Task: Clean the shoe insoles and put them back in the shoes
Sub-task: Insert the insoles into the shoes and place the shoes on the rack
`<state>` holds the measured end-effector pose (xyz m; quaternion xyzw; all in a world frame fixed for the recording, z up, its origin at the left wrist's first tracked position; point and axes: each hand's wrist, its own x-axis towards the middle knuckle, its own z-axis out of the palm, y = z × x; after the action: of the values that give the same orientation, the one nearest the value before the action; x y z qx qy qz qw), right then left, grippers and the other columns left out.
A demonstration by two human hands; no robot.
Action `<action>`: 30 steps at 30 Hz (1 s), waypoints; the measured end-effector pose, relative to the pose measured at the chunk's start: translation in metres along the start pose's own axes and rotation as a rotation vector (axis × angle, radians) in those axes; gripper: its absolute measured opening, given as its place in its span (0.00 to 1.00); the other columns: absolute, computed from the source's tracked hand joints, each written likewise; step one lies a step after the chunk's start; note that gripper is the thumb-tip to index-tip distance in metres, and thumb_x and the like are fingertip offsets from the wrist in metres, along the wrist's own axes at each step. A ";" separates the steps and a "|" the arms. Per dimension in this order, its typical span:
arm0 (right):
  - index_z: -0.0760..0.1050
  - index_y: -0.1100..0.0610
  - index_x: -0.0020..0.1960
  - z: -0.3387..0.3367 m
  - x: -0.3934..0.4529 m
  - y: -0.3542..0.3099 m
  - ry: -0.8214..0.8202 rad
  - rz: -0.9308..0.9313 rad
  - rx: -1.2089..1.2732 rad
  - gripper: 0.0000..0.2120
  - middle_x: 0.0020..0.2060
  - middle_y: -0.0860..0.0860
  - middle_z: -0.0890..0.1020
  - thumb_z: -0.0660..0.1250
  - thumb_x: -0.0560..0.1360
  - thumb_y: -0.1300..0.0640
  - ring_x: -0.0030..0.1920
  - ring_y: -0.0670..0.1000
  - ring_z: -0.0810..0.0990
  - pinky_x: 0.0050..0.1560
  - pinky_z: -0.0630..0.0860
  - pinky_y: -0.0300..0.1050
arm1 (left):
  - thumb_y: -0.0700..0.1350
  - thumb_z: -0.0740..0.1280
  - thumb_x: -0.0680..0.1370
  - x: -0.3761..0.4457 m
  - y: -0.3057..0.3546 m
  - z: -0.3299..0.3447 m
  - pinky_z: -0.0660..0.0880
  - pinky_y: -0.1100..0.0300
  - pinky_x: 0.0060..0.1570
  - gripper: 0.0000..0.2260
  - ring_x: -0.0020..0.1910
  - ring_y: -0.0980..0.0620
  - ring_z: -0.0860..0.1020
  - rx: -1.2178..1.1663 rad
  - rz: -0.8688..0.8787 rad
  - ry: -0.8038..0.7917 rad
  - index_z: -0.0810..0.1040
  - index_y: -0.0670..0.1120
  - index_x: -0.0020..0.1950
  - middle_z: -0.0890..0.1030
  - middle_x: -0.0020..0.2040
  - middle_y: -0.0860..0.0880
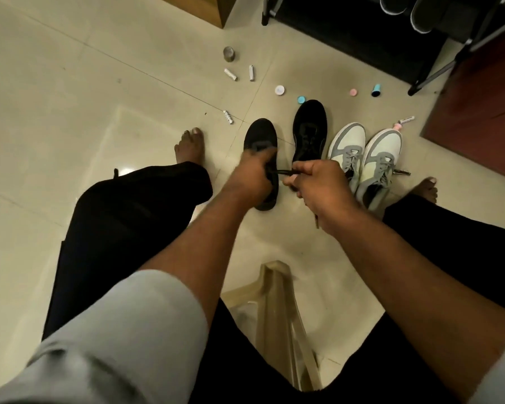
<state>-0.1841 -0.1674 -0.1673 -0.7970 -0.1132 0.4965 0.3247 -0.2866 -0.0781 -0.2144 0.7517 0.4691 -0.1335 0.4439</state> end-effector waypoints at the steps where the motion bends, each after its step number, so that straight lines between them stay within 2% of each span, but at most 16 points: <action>1: 0.73 0.58 0.66 -0.001 -0.005 0.000 -0.002 -0.051 -0.071 0.19 0.53 0.54 0.81 0.67 0.75 0.63 0.43 0.45 0.76 0.47 0.75 0.36 | 0.34 0.68 0.74 0.013 0.000 0.013 0.72 0.49 0.65 0.24 0.63 0.41 0.73 0.006 0.096 -0.095 0.74 0.48 0.69 0.72 0.64 0.39; 3: 0.75 0.57 0.65 -0.004 -0.012 0.001 0.006 -0.130 -0.193 0.17 0.58 0.52 0.80 0.67 0.76 0.62 0.54 0.48 0.78 0.58 0.72 0.38 | 0.36 0.70 0.74 0.033 0.004 0.033 0.76 0.49 0.55 0.06 0.52 0.43 0.78 0.030 0.171 -0.207 0.79 0.45 0.50 0.77 0.48 0.45; 4: 0.75 0.56 0.64 -0.006 -0.013 0.002 0.020 -0.176 -0.238 0.16 0.57 0.50 0.80 0.66 0.76 0.62 0.56 0.47 0.77 0.58 0.70 0.35 | 0.37 0.70 0.75 0.042 0.006 0.036 0.76 0.51 0.51 0.04 0.49 0.44 0.79 0.035 0.162 -0.237 0.78 0.45 0.44 0.78 0.42 0.48; 5: 0.76 0.56 0.63 -0.010 -0.014 0.005 0.052 -0.222 -0.272 0.16 0.55 0.47 0.80 0.66 0.76 0.62 0.55 0.45 0.77 0.55 0.68 0.29 | 0.37 0.70 0.76 0.053 0.004 0.039 0.76 0.54 0.50 0.03 0.48 0.45 0.80 0.038 0.150 -0.251 0.80 0.44 0.43 0.79 0.41 0.49; 6: 0.77 0.57 0.63 -0.015 -0.015 0.006 0.100 -0.267 -0.300 0.16 0.52 0.45 0.80 0.67 0.76 0.62 0.52 0.42 0.77 0.51 0.66 0.24 | 0.38 0.71 0.76 0.062 0.002 0.040 0.75 0.56 0.50 0.02 0.49 0.47 0.80 0.038 0.116 -0.253 0.83 0.43 0.46 0.81 0.42 0.48; 8: 0.77 0.58 0.63 -0.026 -0.013 0.013 0.224 -0.357 -0.387 0.15 0.52 0.48 0.81 0.66 0.76 0.62 0.51 0.44 0.78 0.49 0.65 0.22 | 0.38 0.73 0.75 0.084 -0.009 0.038 0.73 0.61 0.49 0.09 0.49 0.50 0.80 0.046 0.068 -0.245 0.84 0.42 0.54 0.83 0.48 0.47; 11: 0.77 0.61 0.62 -0.043 0.005 0.033 0.329 -0.453 -0.556 0.14 0.53 0.57 0.82 0.66 0.77 0.61 0.52 0.53 0.81 0.55 0.68 0.32 | 0.40 0.76 0.72 0.103 -0.025 0.027 0.71 0.66 0.45 0.11 0.49 0.50 0.80 0.022 0.069 -0.222 0.85 0.41 0.53 0.83 0.50 0.44; 14: 0.80 0.63 0.57 -0.055 0.044 0.064 0.320 -0.464 -0.737 0.11 0.47 0.61 0.83 0.64 0.76 0.63 0.48 0.60 0.80 0.51 0.73 0.46 | 0.40 0.77 0.72 0.109 -0.033 0.020 0.68 0.75 0.36 0.10 0.44 0.54 0.76 -0.075 0.112 -0.165 0.85 0.39 0.51 0.81 0.46 0.44; 16: 0.81 0.63 0.52 -0.055 0.077 0.088 0.289 -0.411 -0.786 0.11 0.43 0.62 0.82 0.62 0.75 0.62 0.45 0.62 0.79 0.48 0.73 0.50 | 0.41 0.76 0.72 0.107 -0.036 0.022 0.69 0.71 0.36 0.09 0.40 0.58 0.76 -0.163 0.083 -0.155 0.85 0.39 0.50 0.81 0.44 0.46; 18: 0.81 0.60 0.51 -0.047 0.113 0.109 0.231 -0.366 -0.785 0.13 0.44 0.60 0.82 0.60 0.75 0.58 0.46 0.62 0.79 0.48 0.75 0.52 | 0.42 0.76 0.73 0.105 -0.038 0.026 0.70 0.70 0.33 0.08 0.33 0.63 0.76 -0.302 0.053 -0.157 0.84 0.39 0.48 0.81 0.41 0.46; 20: 0.81 0.58 0.53 -0.030 0.143 0.122 0.166 -0.325 -0.700 0.12 0.46 0.58 0.83 0.61 0.75 0.57 0.48 0.61 0.79 0.51 0.75 0.56 | 0.42 0.75 0.74 0.102 -0.036 0.031 0.73 0.67 0.30 0.09 0.31 0.59 0.77 -0.417 0.052 -0.170 0.82 0.36 0.47 0.80 0.38 0.43; 22: 0.80 0.58 0.54 -0.005 0.164 0.125 0.071 -0.287 -0.552 0.10 0.49 0.56 0.81 0.64 0.76 0.58 0.51 0.58 0.78 0.53 0.75 0.54 | 0.43 0.75 0.74 0.101 -0.034 0.033 0.74 0.63 0.29 0.11 0.33 0.51 0.77 -0.511 0.053 -0.162 0.81 0.35 0.47 0.80 0.37 0.40; 24: 0.78 0.60 0.53 0.022 0.177 0.115 -0.076 -0.198 -0.229 0.08 0.47 0.53 0.81 0.64 0.78 0.58 0.50 0.53 0.79 0.54 0.75 0.50 | 0.43 0.73 0.76 0.102 -0.033 0.033 0.74 0.62 0.29 0.09 0.33 0.49 0.78 -0.584 0.042 -0.116 0.82 0.36 0.47 0.82 0.37 0.42; 26: 0.73 0.63 0.52 0.045 0.179 0.102 -0.233 -0.100 0.202 0.08 0.41 0.52 0.79 0.61 0.77 0.59 0.43 0.46 0.79 0.50 0.75 0.42 | 0.42 0.72 0.77 0.105 -0.034 0.032 0.74 0.61 0.28 0.09 0.32 0.47 0.79 -0.645 0.014 -0.057 0.81 0.35 0.49 0.83 0.38 0.40; 27: 0.71 0.64 0.53 0.053 0.182 0.099 -0.255 -0.069 0.322 0.07 0.40 0.52 0.78 0.59 0.78 0.61 0.40 0.44 0.79 0.47 0.75 0.38 | 0.41 0.71 0.77 0.107 -0.036 0.033 0.73 0.61 0.27 0.09 0.31 0.46 0.79 -0.683 -0.013 -0.011 0.81 0.34 0.49 0.82 0.38 0.38; 30: 0.72 0.63 0.53 0.065 0.186 0.098 -0.245 0.068 0.358 0.08 0.40 0.55 0.78 0.55 0.81 0.64 0.37 0.46 0.79 0.45 0.74 0.37 | 0.40 0.68 0.79 0.118 -0.044 0.035 0.72 0.62 0.25 0.08 0.28 0.47 0.77 -0.798 -0.148 0.189 0.79 0.34 0.48 0.80 0.35 0.38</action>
<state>-0.1643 -0.1225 -0.3820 -0.6637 -0.0346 0.6124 0.4280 -0.2531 -0.0297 -0.3309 0.4939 0.5757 0.0967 0.6444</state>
